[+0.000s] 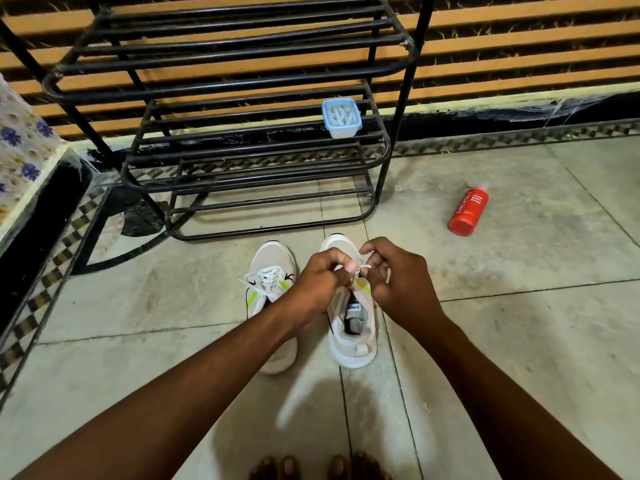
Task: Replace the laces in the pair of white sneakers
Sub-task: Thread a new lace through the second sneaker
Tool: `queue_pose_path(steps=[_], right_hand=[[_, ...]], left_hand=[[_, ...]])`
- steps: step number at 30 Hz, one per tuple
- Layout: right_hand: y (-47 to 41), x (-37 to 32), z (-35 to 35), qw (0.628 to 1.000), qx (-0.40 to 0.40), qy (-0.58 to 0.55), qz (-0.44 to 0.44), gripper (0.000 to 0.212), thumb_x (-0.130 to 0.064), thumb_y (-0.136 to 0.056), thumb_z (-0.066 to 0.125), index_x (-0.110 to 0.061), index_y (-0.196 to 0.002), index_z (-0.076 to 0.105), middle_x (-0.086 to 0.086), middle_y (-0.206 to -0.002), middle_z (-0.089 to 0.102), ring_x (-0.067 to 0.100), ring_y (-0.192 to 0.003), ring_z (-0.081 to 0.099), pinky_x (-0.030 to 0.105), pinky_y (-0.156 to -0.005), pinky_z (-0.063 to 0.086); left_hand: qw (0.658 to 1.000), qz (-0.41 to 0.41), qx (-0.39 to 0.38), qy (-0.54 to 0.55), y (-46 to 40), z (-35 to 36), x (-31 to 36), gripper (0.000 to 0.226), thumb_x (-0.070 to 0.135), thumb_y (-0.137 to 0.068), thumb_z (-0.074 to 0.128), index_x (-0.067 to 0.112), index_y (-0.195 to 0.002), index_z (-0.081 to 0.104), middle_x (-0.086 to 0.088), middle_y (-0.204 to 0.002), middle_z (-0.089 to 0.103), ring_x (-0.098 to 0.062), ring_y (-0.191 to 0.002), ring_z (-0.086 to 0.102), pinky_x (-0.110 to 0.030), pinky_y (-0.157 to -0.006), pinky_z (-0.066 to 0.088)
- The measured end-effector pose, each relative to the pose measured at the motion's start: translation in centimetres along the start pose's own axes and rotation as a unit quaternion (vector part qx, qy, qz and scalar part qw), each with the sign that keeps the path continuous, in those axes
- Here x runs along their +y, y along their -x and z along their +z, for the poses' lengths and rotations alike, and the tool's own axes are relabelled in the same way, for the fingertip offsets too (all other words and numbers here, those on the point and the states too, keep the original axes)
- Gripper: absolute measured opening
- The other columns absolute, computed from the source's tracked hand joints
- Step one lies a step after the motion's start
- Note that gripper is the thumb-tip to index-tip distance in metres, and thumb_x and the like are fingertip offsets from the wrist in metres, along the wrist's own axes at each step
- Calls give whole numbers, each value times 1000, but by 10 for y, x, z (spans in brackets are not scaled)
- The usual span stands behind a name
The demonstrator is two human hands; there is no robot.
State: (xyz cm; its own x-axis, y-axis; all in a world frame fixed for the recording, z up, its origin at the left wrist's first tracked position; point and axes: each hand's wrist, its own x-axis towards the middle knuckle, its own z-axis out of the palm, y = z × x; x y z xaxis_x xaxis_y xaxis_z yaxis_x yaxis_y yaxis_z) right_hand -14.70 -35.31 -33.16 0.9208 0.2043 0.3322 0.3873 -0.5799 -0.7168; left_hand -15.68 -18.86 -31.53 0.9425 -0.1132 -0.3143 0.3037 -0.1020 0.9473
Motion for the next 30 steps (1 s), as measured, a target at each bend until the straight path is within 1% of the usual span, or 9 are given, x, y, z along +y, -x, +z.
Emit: queue_pose_path(steps=[4,6,12,15,18,22,24,26,30], right_hand=[[0,10,5,999,-16,-47,23,29,2,-85,69,-19,-104,77,-7,-85,66,8,-77,63,14,-67,43],[-1,13,5,997,-34,-63,31,25,-1,-88,69,-20,-103,79,-9,-88,68,7,-81,65,13,-70,42],[-3,11,5,988,-32,-135,72,9,-17,-86,75,-22,-92,80,-12,-85,77,10,-80,72,29,-74,55],[-3,9,8,983,-21,-157,91,7,-14,-83,80,-20,-86,81,-10,-77,76,10,-72,71,29,-72,55],[-2,6,10,987,13,-135,85,9,-10,-81,83,-18,-81,79,-8,-70,72,7,-64,66,18,-66,49],[0,9,16,997,44,-52,44,7,-12,-79,80,-17,-84,77,-5,-72,66,11,-64,62,18,-64,46],[3,11,20,997,63,-21,34,9,-12,-79,78,-16,-86,77,-5,-73,63,8,-62,59,13,-62,42],[4,11,22,997,78,3,22,8,-11,-80,77,-15,-87,76,-6,-73,61,7,-61,56,11,-62,39],[6,12,23,995,93,28,-4,8,-11,-82,77,-15,-88,75,-9,-74,56,10,-63,55,24,-62,44]], left_hand=[[997,28,53,41,0,-7,-3,5,-1,-90,74,-3,-86,75,-24,-88,76,-23,-78,71,-26,-74,58],[995,33,81,45,1,-10,-5,6,5,-86,81,1,-82,79,-21,-85,77,-24,-76,69,-28,-72,55],[992,54,108,30,2,-13,-5,10,3,-80,85,-4,-81,79,-14,-82,79,-14,-73,73,-21,-69,56],[990,71,119,11,2,-11,-6,10,-1,-80,85,-5,-81,76,-15,-85,79,-20,-81,76,-31,-77,62],[989,86,123,-2,2,-11,-7,11,2,-89,78,-7,-89,71,-15,-92,78,-26,-82,77,-40,-82,64],[988,118,100,-8,8,-10,-4,22,2,-109,45,-13,-108,60,-15,-87,71,-13,-65,72,-21,-59,56],[987,120,103,-32,7,-11,-7,27,5,-112,37,-11,-113,58,-16,-88,67,-18,-67,73,-24,-57,58],[987,111,112,-39,2,-11,-13,21,4,-111,40,-5,-112,59,-21,-94,68,-32,-76,75,-35,-60,62],[985,70,139,-73,-5,-13,-17,22,-10,-96,57,7,-106,65,-16,-99,72,-21,-85,76,-36,-62,62]])
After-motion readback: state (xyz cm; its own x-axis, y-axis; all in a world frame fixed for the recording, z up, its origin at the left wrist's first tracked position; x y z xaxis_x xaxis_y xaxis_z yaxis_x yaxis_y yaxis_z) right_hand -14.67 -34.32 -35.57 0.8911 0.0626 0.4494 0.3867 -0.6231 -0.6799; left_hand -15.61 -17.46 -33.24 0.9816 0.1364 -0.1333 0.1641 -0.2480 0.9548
